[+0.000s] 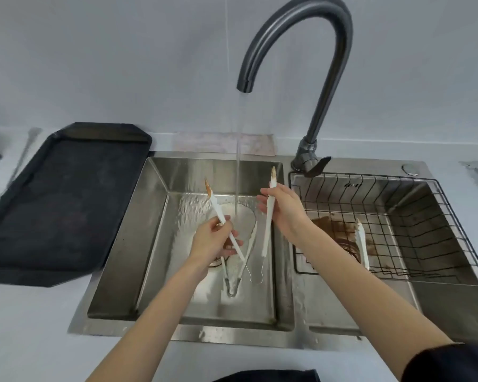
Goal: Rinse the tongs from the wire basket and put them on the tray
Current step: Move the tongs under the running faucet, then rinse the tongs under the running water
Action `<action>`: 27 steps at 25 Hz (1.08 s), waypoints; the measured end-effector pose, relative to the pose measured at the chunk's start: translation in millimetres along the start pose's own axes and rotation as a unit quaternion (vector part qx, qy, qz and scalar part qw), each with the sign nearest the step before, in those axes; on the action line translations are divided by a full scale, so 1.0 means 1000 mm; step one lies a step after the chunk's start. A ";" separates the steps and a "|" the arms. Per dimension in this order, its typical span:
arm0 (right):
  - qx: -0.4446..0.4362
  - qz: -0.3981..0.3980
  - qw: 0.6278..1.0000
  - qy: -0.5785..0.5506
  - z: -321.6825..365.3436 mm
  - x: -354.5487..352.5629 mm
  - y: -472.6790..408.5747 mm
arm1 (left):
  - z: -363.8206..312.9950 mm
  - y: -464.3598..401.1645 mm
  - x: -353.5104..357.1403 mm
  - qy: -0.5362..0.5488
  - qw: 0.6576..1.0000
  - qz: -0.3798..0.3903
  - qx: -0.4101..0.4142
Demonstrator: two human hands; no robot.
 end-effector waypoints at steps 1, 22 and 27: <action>0.005 0.001 1.000 -0.002 -0.002 0.010 -0.006 | -0.005 -0.003 -0.010 0.005 1.000 -0.002 0.008; 0.136 0.025 0.984 -0.109 -0.046 0.083 -0.080 | -0.032 -0.050 -0.061 0.007 0.999 0.032 0.034; 0.116 0.033 0.991 -0.066 -0.034 0.089 -0.081 | -0.013 -0.054 -0.070 0.059 0.998 0.008 -0.022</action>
Point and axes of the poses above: each hand's wrist, its own y-axis away from the middle knuckle, its own x-axis out of the palm, z = x × y, the point moved 10 cm from there along -y, towards the middle knuckle, and after that the axes turned 14 degrees about y, right-handed, at the moved point
